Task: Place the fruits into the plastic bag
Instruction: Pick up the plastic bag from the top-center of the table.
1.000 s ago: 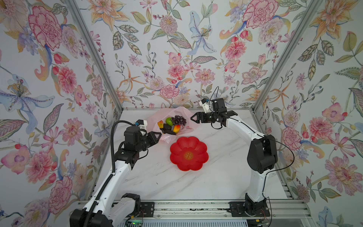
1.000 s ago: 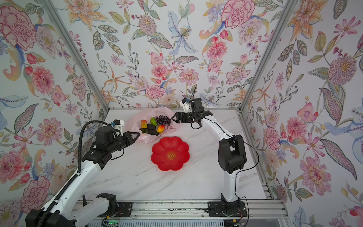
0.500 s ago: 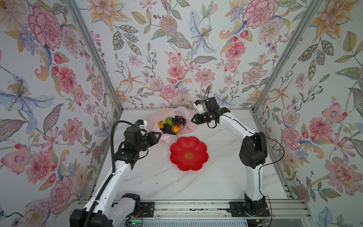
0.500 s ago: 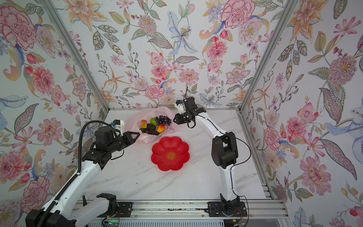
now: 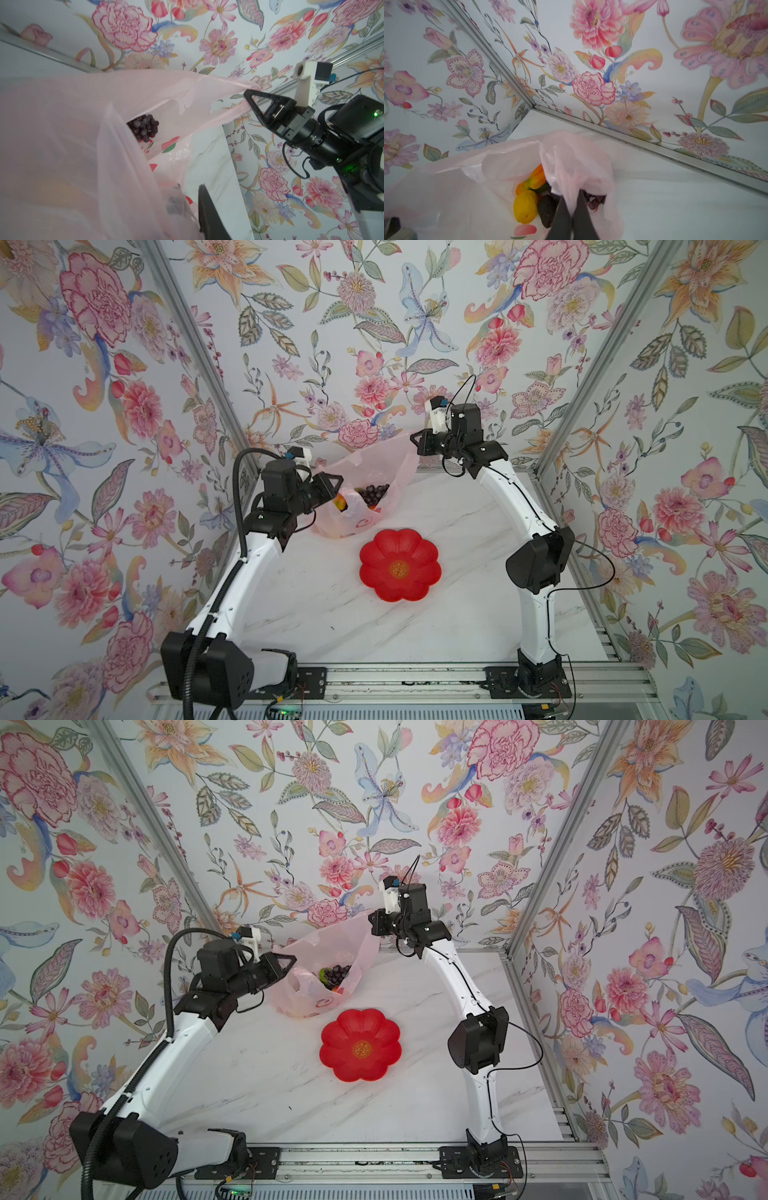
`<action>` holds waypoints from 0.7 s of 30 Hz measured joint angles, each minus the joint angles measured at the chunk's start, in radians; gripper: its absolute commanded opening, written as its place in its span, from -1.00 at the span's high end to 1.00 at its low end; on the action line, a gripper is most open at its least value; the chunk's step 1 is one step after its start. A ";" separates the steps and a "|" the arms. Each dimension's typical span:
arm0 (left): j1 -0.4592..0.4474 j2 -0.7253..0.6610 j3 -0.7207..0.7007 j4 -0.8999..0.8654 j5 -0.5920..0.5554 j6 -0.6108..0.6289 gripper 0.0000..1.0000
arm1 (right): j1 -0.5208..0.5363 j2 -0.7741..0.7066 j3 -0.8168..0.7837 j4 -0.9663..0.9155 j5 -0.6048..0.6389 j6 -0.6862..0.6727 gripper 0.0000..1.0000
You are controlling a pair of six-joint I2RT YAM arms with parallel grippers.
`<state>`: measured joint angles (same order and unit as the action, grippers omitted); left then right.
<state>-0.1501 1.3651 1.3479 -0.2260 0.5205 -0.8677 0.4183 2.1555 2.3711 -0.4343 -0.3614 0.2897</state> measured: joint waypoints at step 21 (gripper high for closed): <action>-0.077 0.479 0.827 -0.119 0.029 -0.075 0.70 | 0.019 -0.083 0.058 0.184 -0.090 0.143 1.00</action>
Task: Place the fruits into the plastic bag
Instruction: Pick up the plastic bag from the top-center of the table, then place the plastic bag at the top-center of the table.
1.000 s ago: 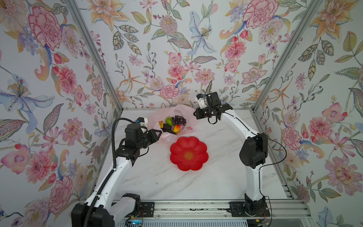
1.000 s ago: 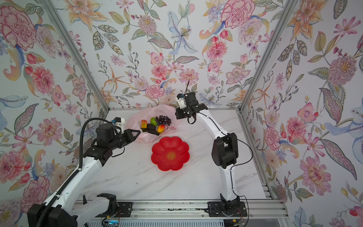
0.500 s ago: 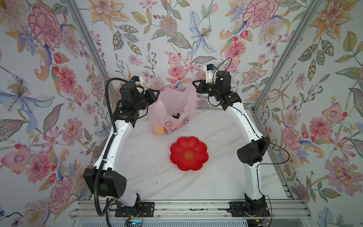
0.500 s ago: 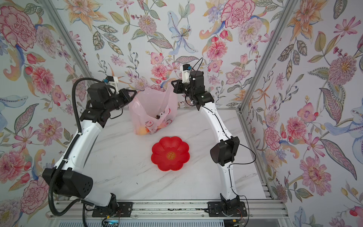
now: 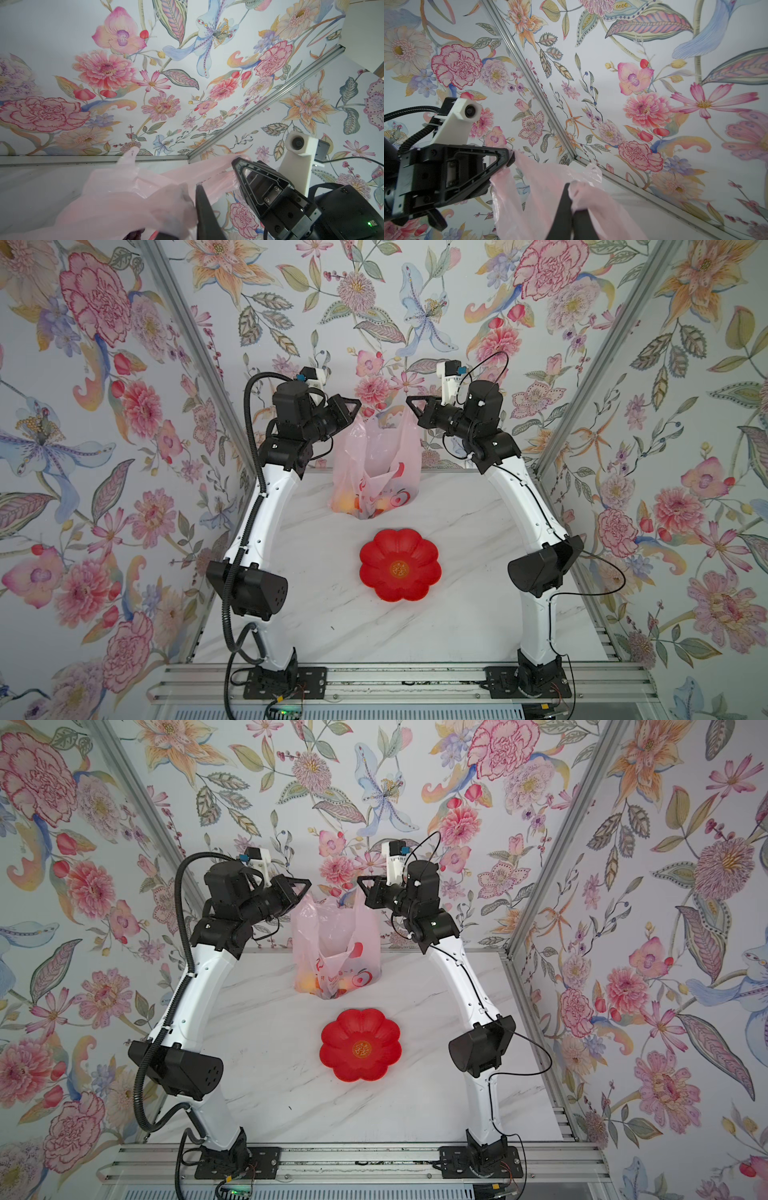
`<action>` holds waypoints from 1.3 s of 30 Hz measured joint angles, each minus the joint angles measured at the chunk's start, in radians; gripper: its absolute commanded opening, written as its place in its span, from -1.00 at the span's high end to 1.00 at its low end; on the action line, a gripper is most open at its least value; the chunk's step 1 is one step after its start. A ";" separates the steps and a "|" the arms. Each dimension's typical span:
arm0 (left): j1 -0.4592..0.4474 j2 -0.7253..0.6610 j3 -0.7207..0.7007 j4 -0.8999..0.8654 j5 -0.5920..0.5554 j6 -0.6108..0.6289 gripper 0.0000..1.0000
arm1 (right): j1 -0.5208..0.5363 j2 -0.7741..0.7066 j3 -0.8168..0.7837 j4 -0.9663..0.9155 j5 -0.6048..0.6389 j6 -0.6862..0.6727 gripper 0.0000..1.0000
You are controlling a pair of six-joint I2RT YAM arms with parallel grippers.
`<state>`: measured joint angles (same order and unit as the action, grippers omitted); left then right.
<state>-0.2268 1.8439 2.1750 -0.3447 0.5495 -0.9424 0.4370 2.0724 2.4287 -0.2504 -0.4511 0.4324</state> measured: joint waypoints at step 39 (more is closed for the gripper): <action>-0.250 -0.273 -0.499 -0.014 -0.073 0.157 -0.98 | -0.007 -0.678 -0.939 0.132 0.107 0.026 -0.98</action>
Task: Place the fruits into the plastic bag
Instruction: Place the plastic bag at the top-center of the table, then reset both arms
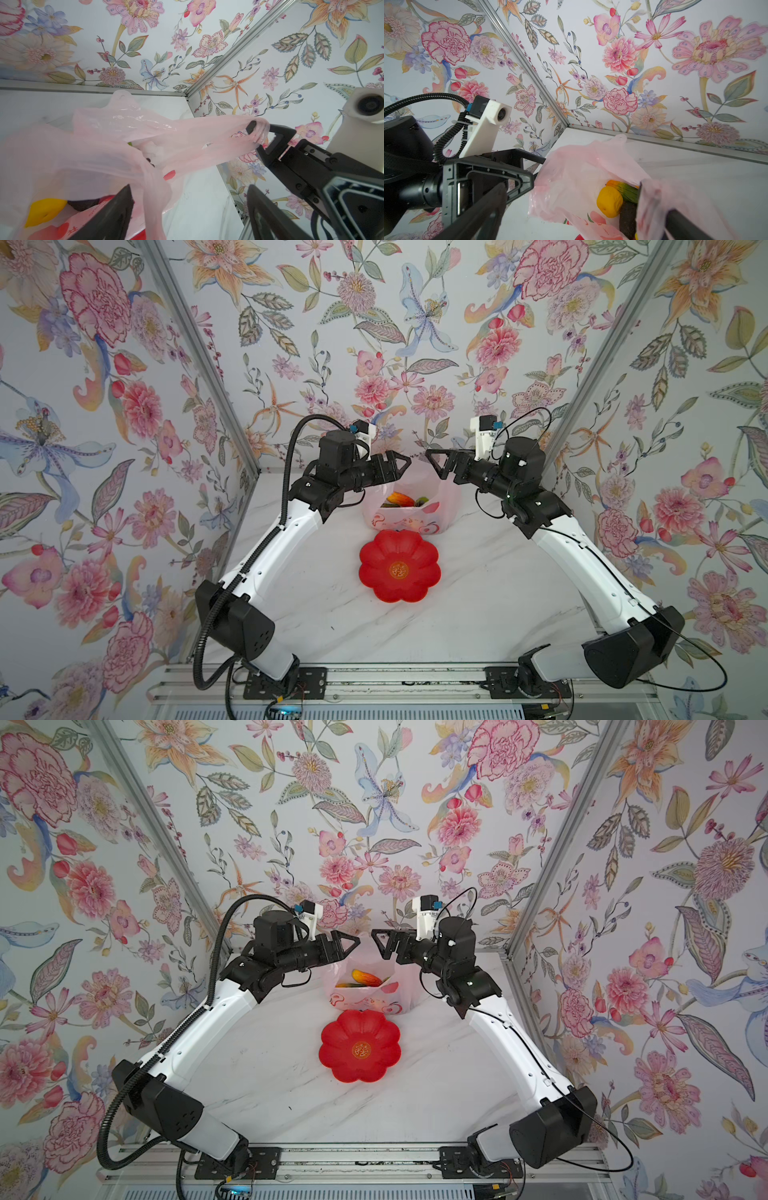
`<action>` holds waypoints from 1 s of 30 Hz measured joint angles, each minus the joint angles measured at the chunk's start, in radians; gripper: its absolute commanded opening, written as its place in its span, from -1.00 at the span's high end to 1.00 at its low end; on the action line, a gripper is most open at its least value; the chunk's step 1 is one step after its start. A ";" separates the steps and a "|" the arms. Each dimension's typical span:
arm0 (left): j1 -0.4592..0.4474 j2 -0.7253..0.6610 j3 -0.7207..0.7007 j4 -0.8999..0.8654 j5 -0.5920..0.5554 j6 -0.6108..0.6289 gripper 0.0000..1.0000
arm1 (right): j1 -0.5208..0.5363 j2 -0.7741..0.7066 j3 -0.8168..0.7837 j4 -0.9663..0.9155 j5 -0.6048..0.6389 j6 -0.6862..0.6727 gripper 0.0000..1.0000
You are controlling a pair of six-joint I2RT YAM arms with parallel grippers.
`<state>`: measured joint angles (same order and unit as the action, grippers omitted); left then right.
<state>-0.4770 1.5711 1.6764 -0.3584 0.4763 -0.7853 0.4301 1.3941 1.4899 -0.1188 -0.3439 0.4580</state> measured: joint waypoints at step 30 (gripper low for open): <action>0.000 -0.236 0.087 -0.554 -0.414 0.301 -0.98 | -0.012 -0.216 0.211 -0.861 0.311 0.035 -0.98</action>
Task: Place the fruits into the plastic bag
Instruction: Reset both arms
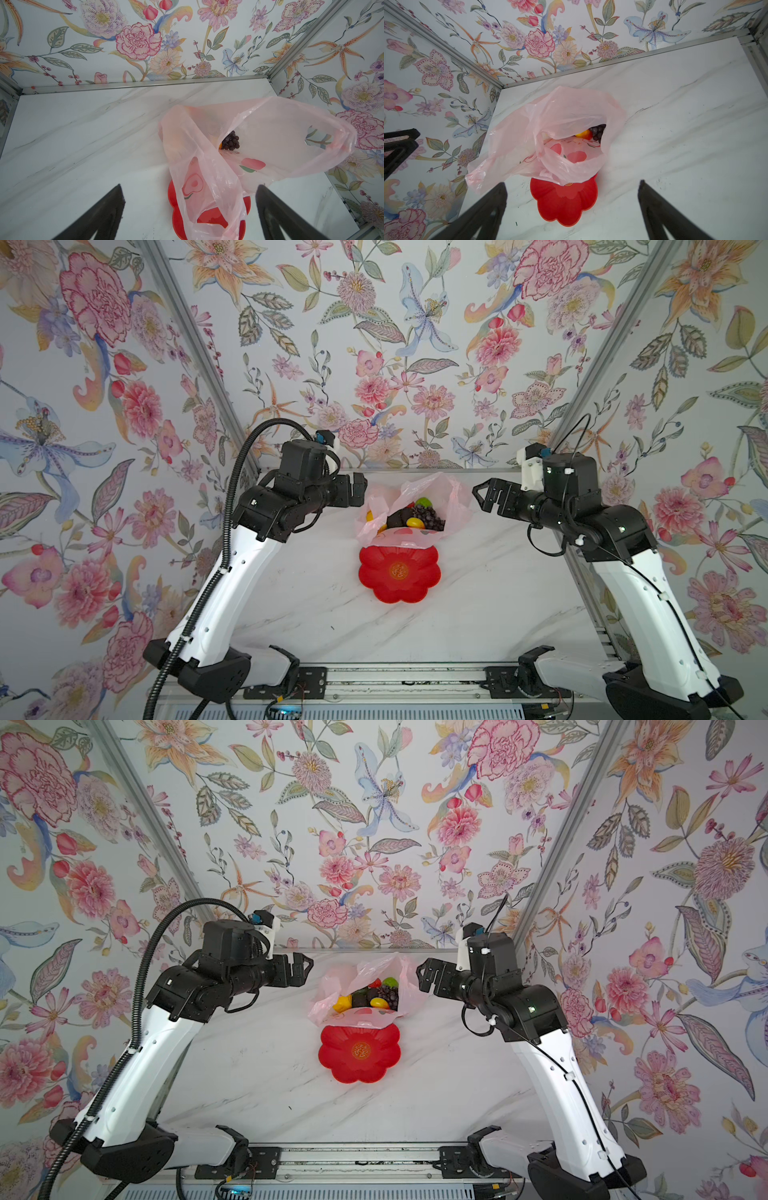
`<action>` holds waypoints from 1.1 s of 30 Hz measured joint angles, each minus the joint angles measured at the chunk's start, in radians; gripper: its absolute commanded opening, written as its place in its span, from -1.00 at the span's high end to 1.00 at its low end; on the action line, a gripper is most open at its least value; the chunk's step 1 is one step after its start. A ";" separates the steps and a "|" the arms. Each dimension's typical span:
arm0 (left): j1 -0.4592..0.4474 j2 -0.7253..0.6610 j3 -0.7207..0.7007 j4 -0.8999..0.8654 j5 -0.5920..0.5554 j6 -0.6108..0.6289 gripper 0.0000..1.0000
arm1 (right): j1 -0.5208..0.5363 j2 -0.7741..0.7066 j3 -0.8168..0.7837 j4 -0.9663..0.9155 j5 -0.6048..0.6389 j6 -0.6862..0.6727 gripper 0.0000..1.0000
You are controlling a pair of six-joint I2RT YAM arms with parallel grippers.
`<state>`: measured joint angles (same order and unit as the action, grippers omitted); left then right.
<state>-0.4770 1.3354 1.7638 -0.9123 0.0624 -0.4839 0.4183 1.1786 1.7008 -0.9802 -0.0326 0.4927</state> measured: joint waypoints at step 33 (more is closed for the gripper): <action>0.000 -0.906 -1.204 0.753 -0.548 0.101 -0.99 | -0.188 -0.645 -1.406 1.209 0.357 -0.428 -0.98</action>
<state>-0.4770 0.4294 0.5594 -0.1593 -0.4854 -0.3828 0.2298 0.5339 0.2947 0.2291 0.3241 0.0650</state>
